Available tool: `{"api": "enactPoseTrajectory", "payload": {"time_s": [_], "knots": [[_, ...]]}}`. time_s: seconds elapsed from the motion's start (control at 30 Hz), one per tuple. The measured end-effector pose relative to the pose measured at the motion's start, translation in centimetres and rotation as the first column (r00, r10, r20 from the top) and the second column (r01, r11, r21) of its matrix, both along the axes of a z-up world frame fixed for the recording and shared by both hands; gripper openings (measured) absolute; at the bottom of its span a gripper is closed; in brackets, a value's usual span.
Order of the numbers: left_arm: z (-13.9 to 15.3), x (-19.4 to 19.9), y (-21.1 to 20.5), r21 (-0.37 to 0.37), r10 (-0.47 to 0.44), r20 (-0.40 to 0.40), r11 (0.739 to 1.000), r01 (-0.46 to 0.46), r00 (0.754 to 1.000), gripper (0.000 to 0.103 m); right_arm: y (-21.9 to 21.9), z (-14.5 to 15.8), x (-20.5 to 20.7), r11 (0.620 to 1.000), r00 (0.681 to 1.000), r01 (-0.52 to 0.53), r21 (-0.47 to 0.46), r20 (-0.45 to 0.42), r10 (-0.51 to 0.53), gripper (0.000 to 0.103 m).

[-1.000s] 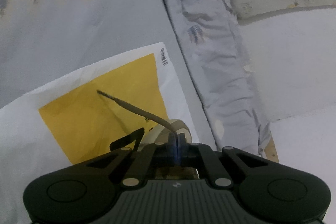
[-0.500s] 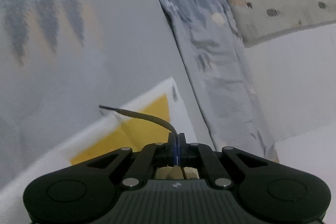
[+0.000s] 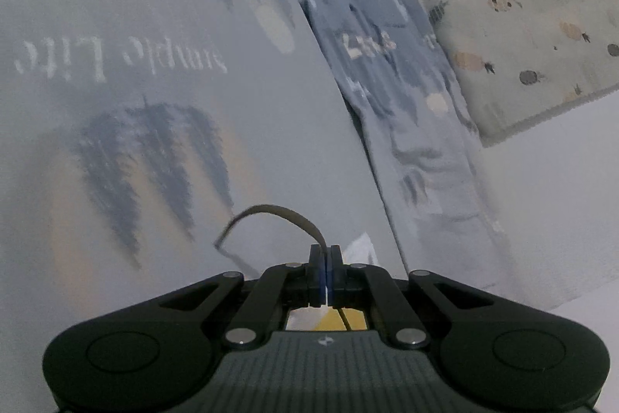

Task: Lace up shoes with both hands
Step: 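Pull the lace away from the sneaker with the left gripper while the right gripper holds the lacing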

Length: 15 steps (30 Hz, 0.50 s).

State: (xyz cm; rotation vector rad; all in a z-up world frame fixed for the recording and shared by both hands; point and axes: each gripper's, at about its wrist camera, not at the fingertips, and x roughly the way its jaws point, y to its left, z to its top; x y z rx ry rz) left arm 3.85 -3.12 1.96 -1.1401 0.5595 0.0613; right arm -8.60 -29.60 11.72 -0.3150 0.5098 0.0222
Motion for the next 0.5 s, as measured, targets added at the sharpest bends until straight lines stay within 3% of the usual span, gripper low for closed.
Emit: {"api": "enactPoseTrajectory", "payload": {"time_s": [0.5], "knots": [[1.3, -1.6, 3.3, 0.098, 0.142, -0.004, 0.985, -0.140, 0.990, 0.000, -0.2, 0.3, 0.0, 1.000, 1.000, 0.010, 0.012, -0.002, -0.010, 0.010]]}}
